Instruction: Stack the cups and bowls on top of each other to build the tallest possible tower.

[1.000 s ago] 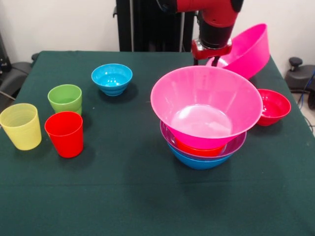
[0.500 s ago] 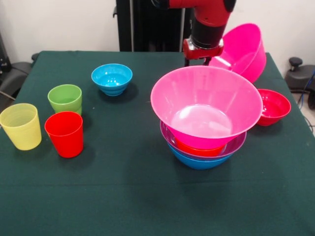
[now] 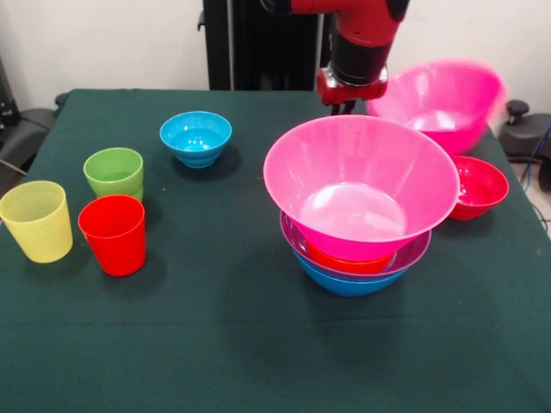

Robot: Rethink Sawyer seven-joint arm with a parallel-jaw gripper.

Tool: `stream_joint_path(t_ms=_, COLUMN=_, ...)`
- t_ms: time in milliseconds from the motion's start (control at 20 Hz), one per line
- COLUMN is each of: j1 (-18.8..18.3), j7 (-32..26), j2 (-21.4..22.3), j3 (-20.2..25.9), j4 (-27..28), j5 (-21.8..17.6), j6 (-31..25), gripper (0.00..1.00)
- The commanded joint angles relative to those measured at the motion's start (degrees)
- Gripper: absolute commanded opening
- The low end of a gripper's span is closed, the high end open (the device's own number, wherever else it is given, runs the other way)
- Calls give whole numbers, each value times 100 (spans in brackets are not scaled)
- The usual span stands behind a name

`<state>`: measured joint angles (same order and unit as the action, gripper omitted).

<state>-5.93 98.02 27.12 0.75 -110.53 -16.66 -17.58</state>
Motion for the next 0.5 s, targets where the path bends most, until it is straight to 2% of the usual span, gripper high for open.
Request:
stream_joint_path(t_ms=50, j1=-307, j7=500, j2=194, j3=620, j4=185, j5=119, j6=111, gripper=0)
stream_joint_path(t_ms=500, j1=-537, j7=302, j2=383, j3=833, j4=106, j5=34, j6=-138, gripper=0)
